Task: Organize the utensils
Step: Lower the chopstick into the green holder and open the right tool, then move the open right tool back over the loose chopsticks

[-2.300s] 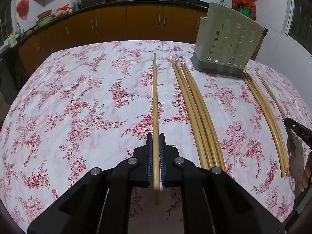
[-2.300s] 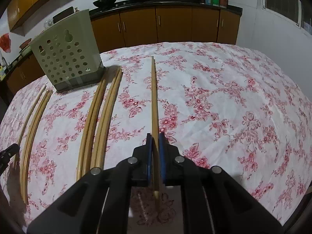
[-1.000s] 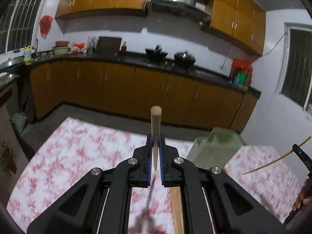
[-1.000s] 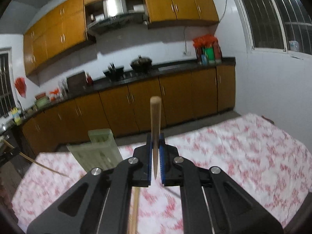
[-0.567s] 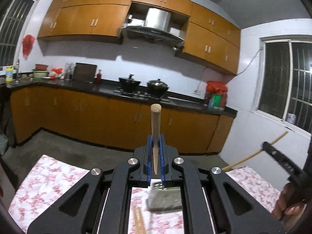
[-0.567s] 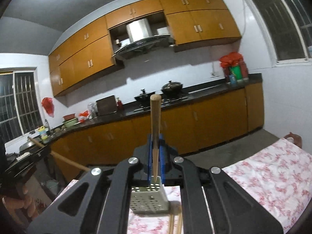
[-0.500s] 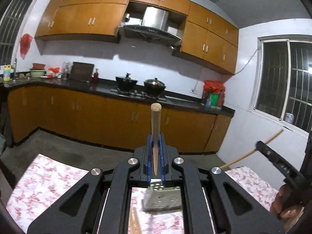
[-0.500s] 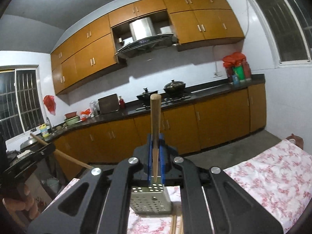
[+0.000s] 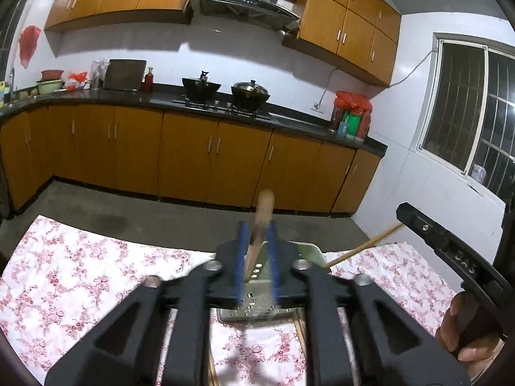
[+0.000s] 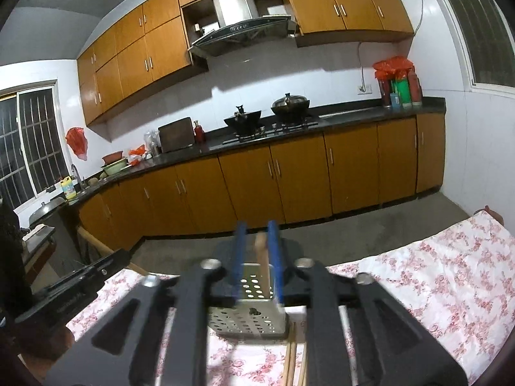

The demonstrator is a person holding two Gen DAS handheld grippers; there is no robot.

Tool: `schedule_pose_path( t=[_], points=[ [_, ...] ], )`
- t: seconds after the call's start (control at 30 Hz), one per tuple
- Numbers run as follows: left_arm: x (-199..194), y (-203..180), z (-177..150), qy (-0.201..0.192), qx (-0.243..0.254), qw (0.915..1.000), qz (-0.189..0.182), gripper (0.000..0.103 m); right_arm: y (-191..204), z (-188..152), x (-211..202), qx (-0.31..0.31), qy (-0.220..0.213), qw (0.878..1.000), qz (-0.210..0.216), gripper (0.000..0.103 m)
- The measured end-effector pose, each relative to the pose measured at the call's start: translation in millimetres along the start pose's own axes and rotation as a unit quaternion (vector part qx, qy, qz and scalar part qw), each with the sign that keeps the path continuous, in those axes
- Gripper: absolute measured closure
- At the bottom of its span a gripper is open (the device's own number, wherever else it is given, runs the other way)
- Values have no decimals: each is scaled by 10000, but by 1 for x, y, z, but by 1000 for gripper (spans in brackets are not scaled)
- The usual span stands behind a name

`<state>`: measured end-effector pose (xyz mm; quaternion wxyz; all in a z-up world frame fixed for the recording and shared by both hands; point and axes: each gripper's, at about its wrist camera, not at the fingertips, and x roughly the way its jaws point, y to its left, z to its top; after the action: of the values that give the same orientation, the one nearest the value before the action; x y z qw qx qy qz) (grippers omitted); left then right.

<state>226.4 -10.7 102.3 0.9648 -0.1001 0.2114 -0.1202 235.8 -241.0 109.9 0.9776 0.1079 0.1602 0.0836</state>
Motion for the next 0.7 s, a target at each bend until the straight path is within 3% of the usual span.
schedule_pose_path(
  t=[0.03,0.07,0.2,0.37,0.53,0.57,0.63,0.7],
  points=[
    [-2,0,0,-56,-12,10000,17,60,0,1,-3,-4,-42,10000,-3,69],
    [-6,1,2,-146,-33,9999,26,58,0,2,-6,-6,-85,10000,-13,68],
    [-20,5,5,-355,-111,9993,50,55,-10,4,-21,75,-242,9996,-92,62],
    [-51,17,6,-769,-301,9965,136,53,-39,-10,-40,310,-167,9980,-516,59],
    [-79,35,-14,-957,-342,9934,537,51,-79,-55,-23,486,783,9904,-1034,59],
    [-79,38,-21,-852,-290,9934,714,50,-85,-70,-16,512,1086,9871,-1059,60],
    [-75,45,-36,-577,-208,9937,935,50,-92,-100,-2,542,1682,9794,-971,76],
    [-63,54,-58,-142,-150,9943,1046,50,-93,-131,8,549,2184,9710,-805,82]
  ],
)
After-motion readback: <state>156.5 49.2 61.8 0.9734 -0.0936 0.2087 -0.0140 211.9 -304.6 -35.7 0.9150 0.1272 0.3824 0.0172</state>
